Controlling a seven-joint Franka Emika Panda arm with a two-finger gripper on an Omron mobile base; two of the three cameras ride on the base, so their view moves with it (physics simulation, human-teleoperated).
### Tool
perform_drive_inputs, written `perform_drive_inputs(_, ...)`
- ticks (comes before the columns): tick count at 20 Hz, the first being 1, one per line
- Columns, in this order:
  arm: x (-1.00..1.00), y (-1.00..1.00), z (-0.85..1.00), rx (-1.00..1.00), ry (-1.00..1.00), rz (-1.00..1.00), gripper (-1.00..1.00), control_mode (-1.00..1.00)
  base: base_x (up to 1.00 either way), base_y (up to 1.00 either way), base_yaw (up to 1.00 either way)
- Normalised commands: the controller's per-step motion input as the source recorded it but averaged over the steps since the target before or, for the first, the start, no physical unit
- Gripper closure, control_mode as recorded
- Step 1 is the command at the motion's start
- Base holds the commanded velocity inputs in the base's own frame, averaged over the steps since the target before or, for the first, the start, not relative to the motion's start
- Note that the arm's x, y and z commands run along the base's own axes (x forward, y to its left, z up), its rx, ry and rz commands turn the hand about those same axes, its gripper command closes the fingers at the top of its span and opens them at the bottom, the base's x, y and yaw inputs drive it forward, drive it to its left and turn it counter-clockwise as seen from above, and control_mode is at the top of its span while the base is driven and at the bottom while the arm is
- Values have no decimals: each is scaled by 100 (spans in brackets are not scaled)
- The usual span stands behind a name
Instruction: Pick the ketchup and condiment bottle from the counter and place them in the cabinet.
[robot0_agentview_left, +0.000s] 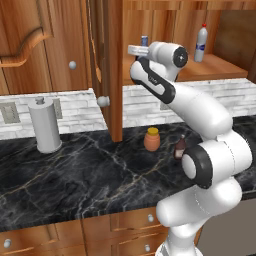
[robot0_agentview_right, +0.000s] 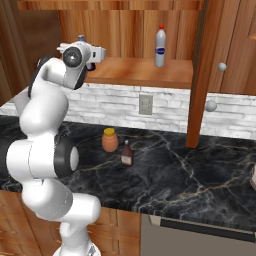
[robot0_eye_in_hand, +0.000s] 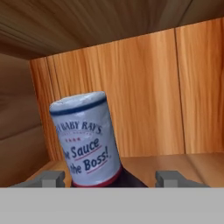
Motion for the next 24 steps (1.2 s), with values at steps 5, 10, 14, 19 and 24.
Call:
perform_drive_inputs(5, 20, 0, -22, 0, 0, 0, 100, -100, 0, 0, 0)
perform_drive_inputs(10, 3, 0, -1, 0, 0, 0, -100, -100, 0, 0, 0)
perform_drive_inputs(14, 0, 0, 7, 0, 0, 0, -100, -100, 0, 0, 0)
perform_drive_inputs(19, -11, 0, 14, -3, 1, 0, -100, -100, 0, 0, 0)
perform_drive_inputs(24, -39, 0, 5, -11, 5, 0, -100, -100, 0, 0, 0)
